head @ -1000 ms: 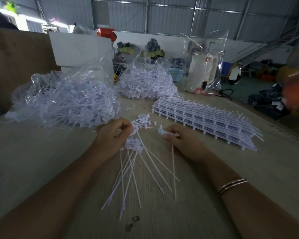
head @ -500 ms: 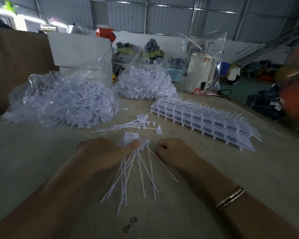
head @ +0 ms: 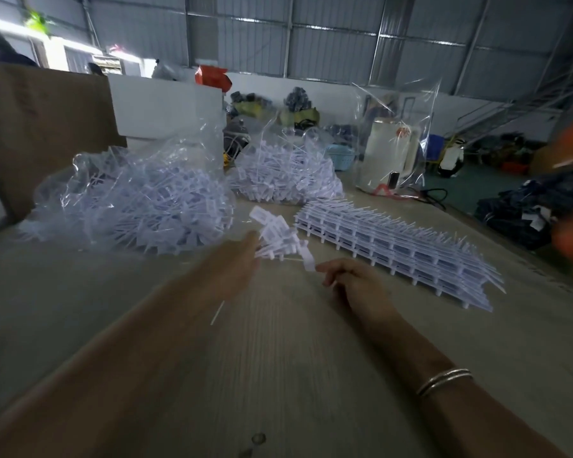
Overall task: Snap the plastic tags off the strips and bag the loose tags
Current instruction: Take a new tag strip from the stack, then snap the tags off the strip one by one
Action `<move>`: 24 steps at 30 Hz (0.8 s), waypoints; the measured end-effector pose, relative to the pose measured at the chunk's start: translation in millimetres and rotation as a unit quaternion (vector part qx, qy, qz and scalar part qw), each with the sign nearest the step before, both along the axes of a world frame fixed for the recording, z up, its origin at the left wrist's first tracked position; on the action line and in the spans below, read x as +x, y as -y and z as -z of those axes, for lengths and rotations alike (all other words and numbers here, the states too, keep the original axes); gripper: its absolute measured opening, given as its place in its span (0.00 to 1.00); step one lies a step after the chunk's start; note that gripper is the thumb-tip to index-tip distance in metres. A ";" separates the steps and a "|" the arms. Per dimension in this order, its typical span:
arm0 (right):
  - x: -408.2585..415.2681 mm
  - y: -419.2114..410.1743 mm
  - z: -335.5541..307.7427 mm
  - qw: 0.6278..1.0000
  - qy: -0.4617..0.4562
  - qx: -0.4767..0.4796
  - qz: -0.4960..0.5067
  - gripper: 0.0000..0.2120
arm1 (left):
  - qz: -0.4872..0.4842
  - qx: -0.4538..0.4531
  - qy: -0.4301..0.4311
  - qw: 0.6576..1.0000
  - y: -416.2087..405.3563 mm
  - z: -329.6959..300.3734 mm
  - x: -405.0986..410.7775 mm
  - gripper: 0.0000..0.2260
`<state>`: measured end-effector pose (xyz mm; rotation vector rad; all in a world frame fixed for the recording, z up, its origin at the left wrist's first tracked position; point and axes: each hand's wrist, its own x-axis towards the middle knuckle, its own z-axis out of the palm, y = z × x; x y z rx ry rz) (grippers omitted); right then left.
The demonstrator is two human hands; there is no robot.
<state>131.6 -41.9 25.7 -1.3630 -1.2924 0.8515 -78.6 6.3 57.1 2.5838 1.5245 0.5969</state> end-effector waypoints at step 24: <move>-10.7 -4.0 8.9 0.985 0.151 0.006 -0.087 0.22 | -0.067 0.072 -0.239 0.966 -103.2 34.0 0.2 0.25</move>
